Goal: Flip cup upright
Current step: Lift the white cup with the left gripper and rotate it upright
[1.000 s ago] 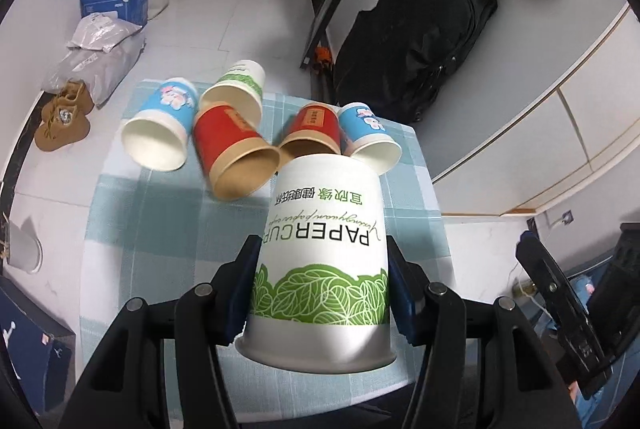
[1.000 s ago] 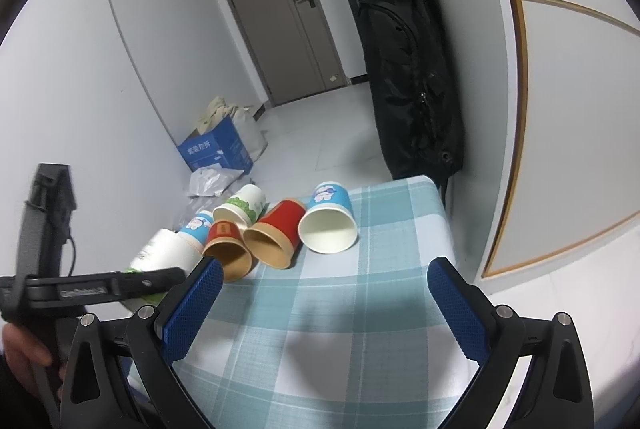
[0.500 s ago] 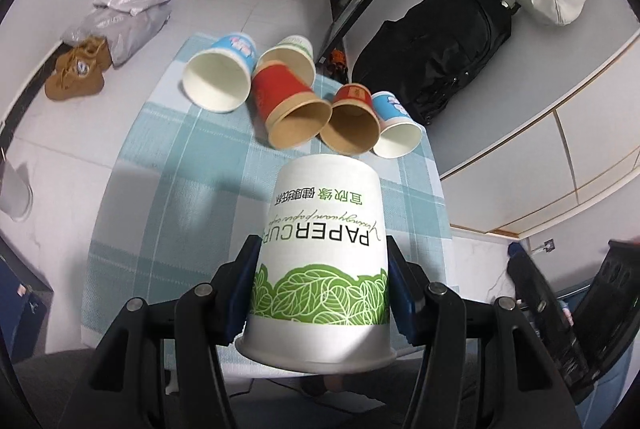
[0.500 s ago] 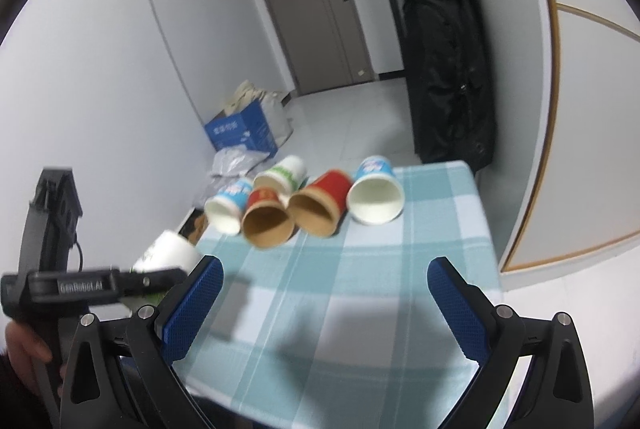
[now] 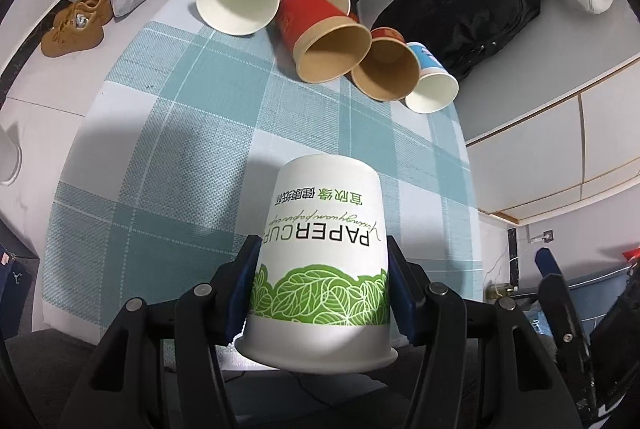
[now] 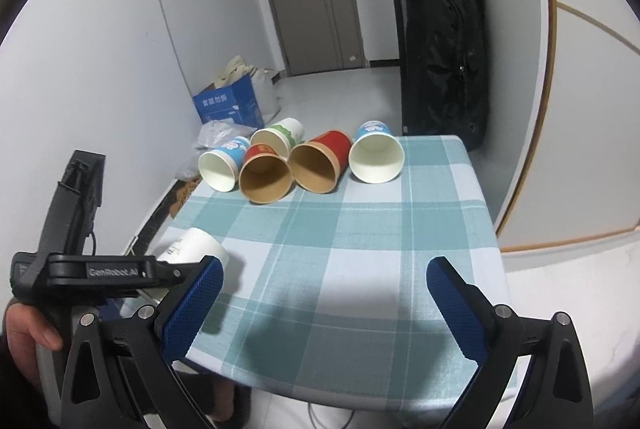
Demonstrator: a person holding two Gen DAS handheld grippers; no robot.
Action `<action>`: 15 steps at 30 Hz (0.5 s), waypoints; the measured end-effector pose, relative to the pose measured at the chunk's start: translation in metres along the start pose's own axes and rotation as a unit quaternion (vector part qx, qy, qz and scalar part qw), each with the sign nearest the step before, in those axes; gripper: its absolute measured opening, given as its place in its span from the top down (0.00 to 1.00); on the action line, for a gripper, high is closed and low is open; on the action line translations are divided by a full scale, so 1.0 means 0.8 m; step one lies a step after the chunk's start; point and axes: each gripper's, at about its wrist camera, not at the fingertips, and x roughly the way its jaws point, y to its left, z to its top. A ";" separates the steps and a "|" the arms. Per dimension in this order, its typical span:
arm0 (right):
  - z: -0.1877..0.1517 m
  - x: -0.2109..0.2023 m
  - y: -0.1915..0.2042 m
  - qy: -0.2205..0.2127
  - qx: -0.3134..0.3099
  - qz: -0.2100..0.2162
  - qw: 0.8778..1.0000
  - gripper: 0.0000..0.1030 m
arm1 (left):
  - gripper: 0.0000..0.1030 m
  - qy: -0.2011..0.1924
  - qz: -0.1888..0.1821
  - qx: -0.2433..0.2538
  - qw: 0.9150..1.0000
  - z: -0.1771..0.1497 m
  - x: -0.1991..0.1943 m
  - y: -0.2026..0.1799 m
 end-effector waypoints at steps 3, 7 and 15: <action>-0.001 -0.001 0.000 -0.003 0.001 -0.002 1.000 0.01 | 0.46 -0.003 0.009 -0.002 1.000 0.001 0.005 0.004; -0.003 0.001 -0.004 -0.003 0.006 -0.006 1.000 0.01 | 0.43 0.009 0.005 -0.019 1.000 0.003 0.014 0.013; -0.006 0.000 -0.007 -0.001 0.006 -0.009 1.000 0.01 | 0.20 0.011 0.008 -0.008 1.000 0.002 0.011 0.006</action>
